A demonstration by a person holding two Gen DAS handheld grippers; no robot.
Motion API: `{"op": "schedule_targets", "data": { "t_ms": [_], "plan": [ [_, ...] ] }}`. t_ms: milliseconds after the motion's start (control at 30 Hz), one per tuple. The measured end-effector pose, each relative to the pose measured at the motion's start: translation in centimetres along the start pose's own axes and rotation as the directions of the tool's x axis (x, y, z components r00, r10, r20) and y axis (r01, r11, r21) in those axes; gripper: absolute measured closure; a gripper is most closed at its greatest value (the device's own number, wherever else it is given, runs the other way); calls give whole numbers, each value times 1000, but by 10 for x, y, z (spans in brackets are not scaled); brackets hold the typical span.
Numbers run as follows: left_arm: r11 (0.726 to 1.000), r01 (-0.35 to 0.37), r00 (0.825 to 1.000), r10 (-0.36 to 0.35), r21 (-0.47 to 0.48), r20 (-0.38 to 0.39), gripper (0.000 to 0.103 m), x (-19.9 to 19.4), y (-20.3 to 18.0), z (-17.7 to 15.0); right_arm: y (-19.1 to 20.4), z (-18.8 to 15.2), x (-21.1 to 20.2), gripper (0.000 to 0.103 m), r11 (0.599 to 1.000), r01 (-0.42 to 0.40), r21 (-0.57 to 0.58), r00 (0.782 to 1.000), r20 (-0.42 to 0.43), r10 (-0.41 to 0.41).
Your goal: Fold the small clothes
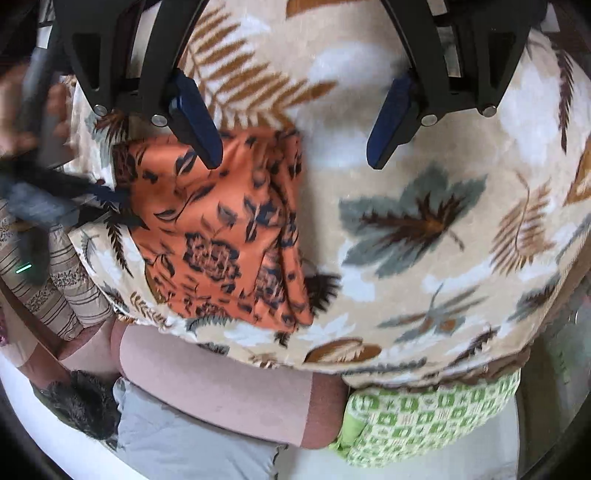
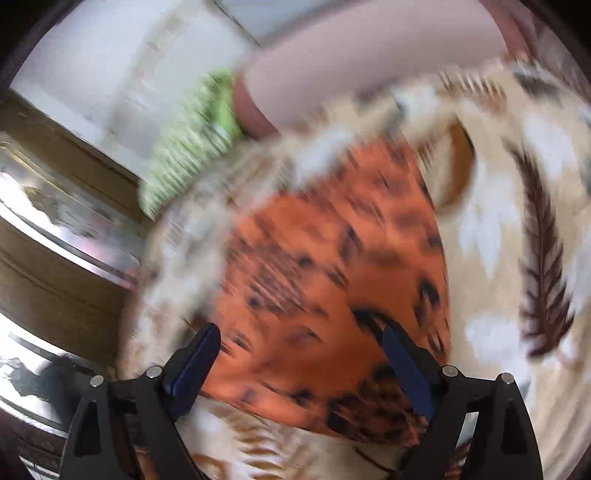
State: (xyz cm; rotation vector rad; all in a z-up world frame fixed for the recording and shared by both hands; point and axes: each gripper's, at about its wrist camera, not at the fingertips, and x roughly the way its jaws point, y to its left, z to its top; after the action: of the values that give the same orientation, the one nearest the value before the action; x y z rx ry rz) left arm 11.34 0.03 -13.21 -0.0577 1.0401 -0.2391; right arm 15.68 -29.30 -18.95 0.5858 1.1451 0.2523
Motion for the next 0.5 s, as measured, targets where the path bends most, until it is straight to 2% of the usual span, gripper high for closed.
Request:
{"op": "schedule_targets", "data": {
  "t_ms": [33,133,167,267,367,400,500],
  "plan": [
    [1000,2,1000,-2,-7,-5,22,-3,2,-3,-4,-4,6,12,1000,2,-2,1000,-12,-2],
    [1000,-2,999,3,-10,39,22,-20,4,-12,10,-8,-28,12,998,-66,-22,992,103,68],
    [1000,-12,999,12,-10,51,22,-24,4,-14,15,-11,-40,12,997,-66,-41,988,137,71],
    [999,-54,995,54,1,85,19,-38,-1,-21,37,-37,-78,12,991,49,-128,962,271,-13],
    [995,-102,987,101,3,127,12,-49,-8,-31,48,-83,-98,9,965,186,-182,921,375,-107],
    [994,-109,984,107,5,139,11,-51,-11,-35,46,-100,-98,1,959,224,-173,912,385,-144],
    [990,-138,982,133,29,135,9,-48,-19,-43,33,-131,-84,0,950,276,-144,924,312,-222]
  ]
}}
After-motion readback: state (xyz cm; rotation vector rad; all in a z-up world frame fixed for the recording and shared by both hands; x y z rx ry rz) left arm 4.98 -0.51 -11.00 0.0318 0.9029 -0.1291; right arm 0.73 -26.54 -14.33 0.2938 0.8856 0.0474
